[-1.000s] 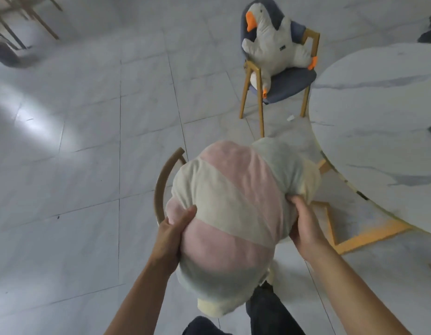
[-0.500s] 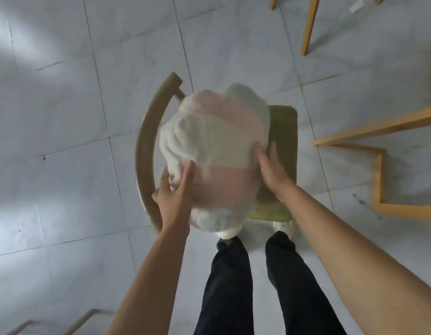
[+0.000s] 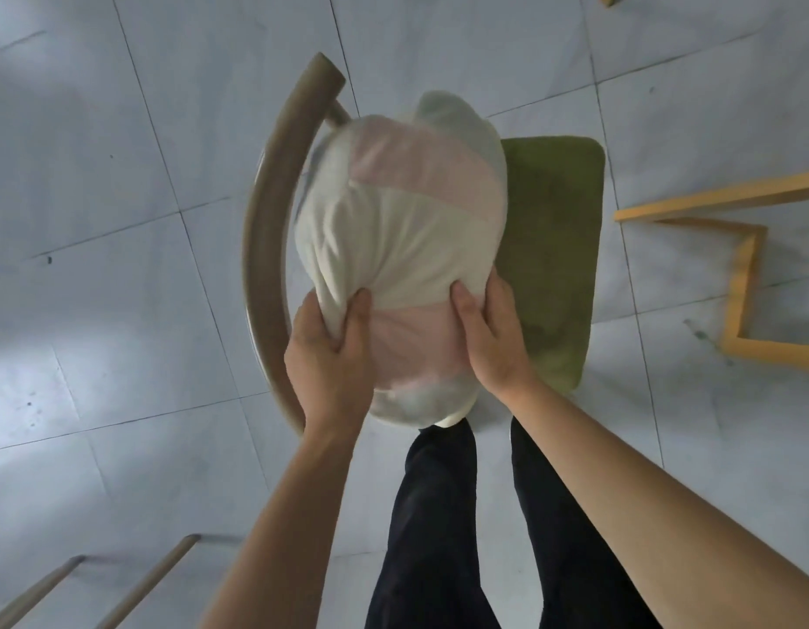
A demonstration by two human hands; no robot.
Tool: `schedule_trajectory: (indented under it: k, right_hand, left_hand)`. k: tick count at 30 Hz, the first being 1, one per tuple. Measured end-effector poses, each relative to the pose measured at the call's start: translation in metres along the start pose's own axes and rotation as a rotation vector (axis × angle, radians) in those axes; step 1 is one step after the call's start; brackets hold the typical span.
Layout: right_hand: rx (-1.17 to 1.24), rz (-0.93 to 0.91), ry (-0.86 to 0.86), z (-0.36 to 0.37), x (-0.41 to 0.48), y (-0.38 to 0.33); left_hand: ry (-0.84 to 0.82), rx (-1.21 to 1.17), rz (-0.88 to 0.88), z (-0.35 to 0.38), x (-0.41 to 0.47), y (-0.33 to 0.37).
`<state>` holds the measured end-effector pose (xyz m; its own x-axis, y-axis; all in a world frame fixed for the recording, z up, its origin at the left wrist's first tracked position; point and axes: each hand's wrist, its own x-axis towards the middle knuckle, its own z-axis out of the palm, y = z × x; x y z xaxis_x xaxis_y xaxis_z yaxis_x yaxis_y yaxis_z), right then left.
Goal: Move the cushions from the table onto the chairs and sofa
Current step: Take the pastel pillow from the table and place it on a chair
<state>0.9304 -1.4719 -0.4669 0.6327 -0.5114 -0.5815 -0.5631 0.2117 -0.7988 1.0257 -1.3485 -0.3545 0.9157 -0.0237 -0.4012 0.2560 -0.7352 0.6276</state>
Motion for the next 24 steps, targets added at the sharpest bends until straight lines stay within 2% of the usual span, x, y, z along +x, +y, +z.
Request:
schedule_trajectory:
  k: [2, 4, 6, 7, 9, 11, 12, 14, 16, 21, 24]
  right_hand:
    - [-0.023, -0.001, -0.037, 0.009, 0.004, -0.003]
    - [-0.101, 0.035, -0.133, 0.018, 0.013, -0.004]
    - [-0.174, 0.091, -0.214, 0.018, 0.023, -0.005]
    - [-0.194, 0.092, -0.234, 0.014, 0.026, -0.006]
    - [-0.223, 0.071, -0.234, 0.000, 0.028, -0.007]
    - [-0.257, 0.026, -0.128, -0.014, 0.030, -0.008]
    - [-0.272, 0.000, -0.039, -0.018, 0.030, -0.010]
    - [-0.263, -0.054, 0.108, -0.022, 0.035, -0.022]
    - [-0.262, -0.115, 0.145, -0.015, 0.049, -0.042]
    - [-0.429, -0.309, 0.003, 0.023, 0.114, -0.071]
    - [-0.534, -0.298, -0.058, 0.021, 0.142, -0.055]
  left_hand:
    - [0.043, 0.043, -0.005, -0.003, -0.003, -0.006]
    - [0.012, 0.164, -0.078, -0.006, -0.001, -0.010]
    - [0.062, 0.218, -0.038, -0.010, 0.001, -0.010]
    - [0.122, 0.252, 0.078, -0.012, 0.003, -0.005]
    - [0.231, 0.387, 0.428, -0.011, 0.011, 0.004]
    - [0.196, 0.538, 0.693, -0.003, 0.027, 0.012]
    - [0.138, 0.623, 0.735, 0.003, 0.037, 0.014]
    - [0.016, 0.754, 0.698, 0.013, 0.057, 0.012]
    - [-0.030, 0.808, 0.650, 0.019, 0.070, 0.004]
    - [0.027, 0.867, 0.722, 0.014, 0.073, -0.016]
    - [0.029, 0.908, 0.775, 0.009, 0.078, -0.026]
